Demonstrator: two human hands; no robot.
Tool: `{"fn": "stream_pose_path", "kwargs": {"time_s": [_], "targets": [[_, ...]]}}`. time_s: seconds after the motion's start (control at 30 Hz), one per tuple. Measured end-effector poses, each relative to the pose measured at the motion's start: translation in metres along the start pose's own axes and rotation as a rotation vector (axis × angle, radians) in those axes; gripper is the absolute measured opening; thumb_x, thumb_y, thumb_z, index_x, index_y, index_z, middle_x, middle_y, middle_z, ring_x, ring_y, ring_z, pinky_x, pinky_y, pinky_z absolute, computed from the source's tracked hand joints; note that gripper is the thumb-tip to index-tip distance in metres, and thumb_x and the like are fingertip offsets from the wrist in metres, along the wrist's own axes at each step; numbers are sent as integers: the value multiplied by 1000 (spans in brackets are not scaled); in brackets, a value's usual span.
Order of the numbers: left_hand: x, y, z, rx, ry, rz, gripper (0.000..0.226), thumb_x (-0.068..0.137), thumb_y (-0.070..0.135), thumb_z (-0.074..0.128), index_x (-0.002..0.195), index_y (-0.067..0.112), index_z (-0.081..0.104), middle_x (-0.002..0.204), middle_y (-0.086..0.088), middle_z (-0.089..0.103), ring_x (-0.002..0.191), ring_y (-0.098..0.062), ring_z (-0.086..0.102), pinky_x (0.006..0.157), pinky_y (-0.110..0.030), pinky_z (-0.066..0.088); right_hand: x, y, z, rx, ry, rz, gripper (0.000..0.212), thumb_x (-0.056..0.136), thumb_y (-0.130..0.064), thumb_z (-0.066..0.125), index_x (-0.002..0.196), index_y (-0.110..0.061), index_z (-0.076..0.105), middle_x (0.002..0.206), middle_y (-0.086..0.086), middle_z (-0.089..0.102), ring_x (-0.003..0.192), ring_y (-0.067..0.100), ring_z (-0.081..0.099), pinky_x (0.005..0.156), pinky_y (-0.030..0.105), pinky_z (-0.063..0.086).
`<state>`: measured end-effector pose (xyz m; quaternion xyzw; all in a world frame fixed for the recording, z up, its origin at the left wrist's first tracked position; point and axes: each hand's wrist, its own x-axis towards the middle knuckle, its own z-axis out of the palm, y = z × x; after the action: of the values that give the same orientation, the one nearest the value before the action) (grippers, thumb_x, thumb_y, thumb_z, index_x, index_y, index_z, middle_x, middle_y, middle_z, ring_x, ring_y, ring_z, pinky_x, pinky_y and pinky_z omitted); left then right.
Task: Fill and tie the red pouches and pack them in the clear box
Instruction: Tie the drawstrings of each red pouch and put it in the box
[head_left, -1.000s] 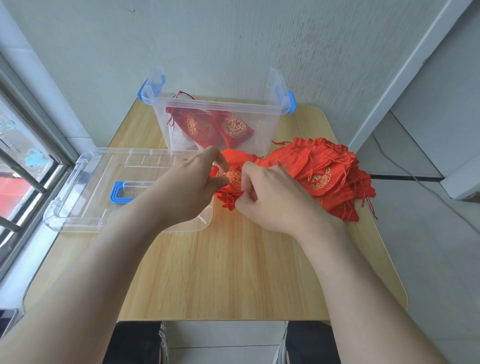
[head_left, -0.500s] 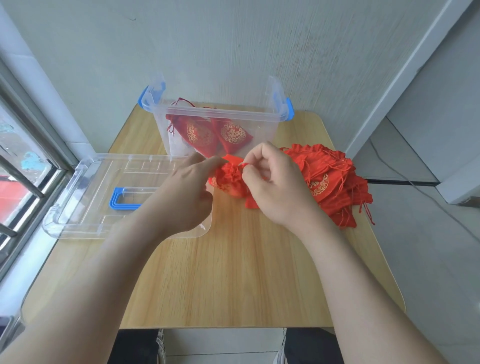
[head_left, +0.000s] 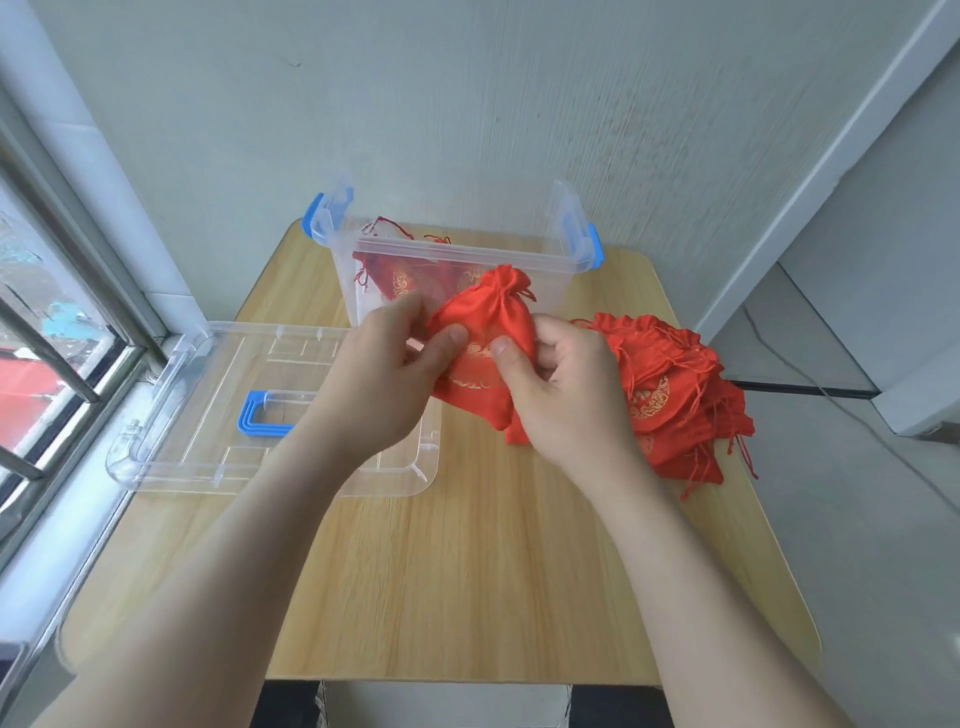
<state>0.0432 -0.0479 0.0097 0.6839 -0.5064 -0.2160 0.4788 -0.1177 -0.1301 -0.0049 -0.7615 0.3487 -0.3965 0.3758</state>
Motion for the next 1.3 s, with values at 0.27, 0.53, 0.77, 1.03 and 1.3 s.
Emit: {"fn": "stream_pose_path", "kwargs": {"time_s": [0.27,0.53,0.77,1.03,1.3], "targets": [[16,-5,-3,128,263,-95,16,106,18,48,105,21,64,101,9,72,96,-20,70,91,-42,54,44,-44,6,304,332,134,19,104,-14,66,91,-1,71,73,4,78,58,24,77,46,31,51],[19,-9,2,220,70,-87,18,101,15,56,104,21,72,103,14,72,88,-7,69,69,-2,41,115,-55,21,-114,557,58,38,95,-25,68,64,-10,52,58,-1,57,68,33,59,63,36,40],[16,-13,7,314,-30,-41,24,97,9,53,108,18,73,105,8,72,92,-11,62,73,-12,44,132,-51,27,-628,429,192,14,104,-30,60,108,-20,69,113,5,70,108,32,68,73,34,36],[14,-18,14,400,-144,-56,28,97,11,53,114,17,74,111,3,74,106,-21,67,94,-40,54,132,-45,40,-630,69,153,21,97,-24,55,79,-15,58,80,3,50,80,36,56,57,30,32],[15,-26,13,476,-172,-17,31,98,6,53,118,15,74,117,-2,70,115,-23,61,95,-31,44,125,-51,43,-638,223,-120,21,90,-11,47,82,-13,67,92,10,64,94,38,62,78,44,48]]}}
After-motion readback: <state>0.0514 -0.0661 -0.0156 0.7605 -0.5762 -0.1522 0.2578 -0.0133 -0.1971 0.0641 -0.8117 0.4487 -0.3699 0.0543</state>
